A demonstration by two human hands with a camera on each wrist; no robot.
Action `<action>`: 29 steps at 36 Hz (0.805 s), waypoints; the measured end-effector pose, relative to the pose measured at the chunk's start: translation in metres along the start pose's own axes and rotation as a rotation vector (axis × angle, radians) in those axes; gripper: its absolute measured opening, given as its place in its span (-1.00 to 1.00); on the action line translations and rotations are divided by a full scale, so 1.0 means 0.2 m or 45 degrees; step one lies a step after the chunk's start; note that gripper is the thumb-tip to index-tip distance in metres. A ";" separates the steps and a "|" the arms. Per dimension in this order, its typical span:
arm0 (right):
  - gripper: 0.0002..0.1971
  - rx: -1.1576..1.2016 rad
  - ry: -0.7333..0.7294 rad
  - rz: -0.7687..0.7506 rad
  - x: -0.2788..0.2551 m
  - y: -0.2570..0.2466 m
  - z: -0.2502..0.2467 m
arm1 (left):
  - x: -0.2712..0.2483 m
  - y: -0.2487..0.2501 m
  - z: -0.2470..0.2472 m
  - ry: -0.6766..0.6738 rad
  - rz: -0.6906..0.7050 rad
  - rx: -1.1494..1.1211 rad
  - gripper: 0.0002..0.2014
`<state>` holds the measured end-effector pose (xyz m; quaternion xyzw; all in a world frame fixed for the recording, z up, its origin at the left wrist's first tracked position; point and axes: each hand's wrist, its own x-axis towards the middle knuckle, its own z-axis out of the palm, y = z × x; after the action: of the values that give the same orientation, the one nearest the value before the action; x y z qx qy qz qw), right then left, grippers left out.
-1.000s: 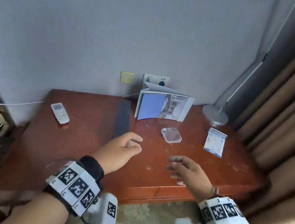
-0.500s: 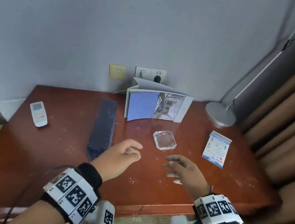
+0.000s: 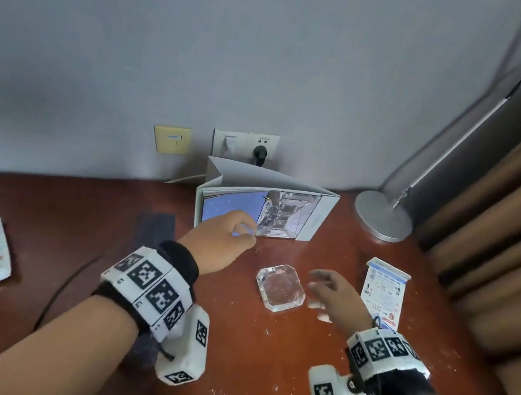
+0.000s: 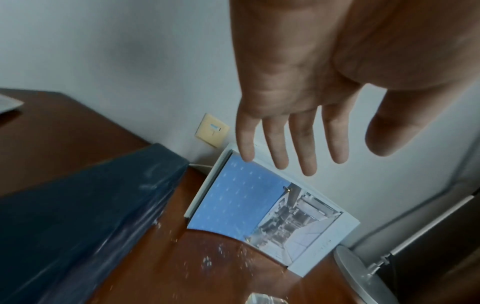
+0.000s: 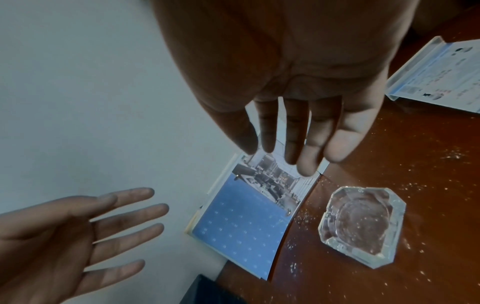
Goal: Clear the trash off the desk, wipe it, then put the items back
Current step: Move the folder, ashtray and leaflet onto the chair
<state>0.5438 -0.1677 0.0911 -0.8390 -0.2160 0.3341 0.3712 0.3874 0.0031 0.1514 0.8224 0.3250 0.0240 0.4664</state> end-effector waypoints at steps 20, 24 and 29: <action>-0.22 0.091 0.080 0.288 1.05 0.07 -0.25 | 0.86 -0.01 0.03 0.104 -0.121 0.720 -0.60; -0.31 0.024 -0.068 0.321 1.25 0.12 -0.21 | 0.98 0.00 0.12 0.022 -0.203 0.785 -0.69; -0.57 -0.033 -0.166 0.360 1.36 0.19 -0.15 | 1.07 0.00 0.19 0.038 -0.220 0.881 -0.73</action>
<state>0.7563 -0.0406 -0.0316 -0.8423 -0.1236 0.4340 0.2949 0.5694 0.0941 0.0730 0.9006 0.3890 -0.1153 0.1557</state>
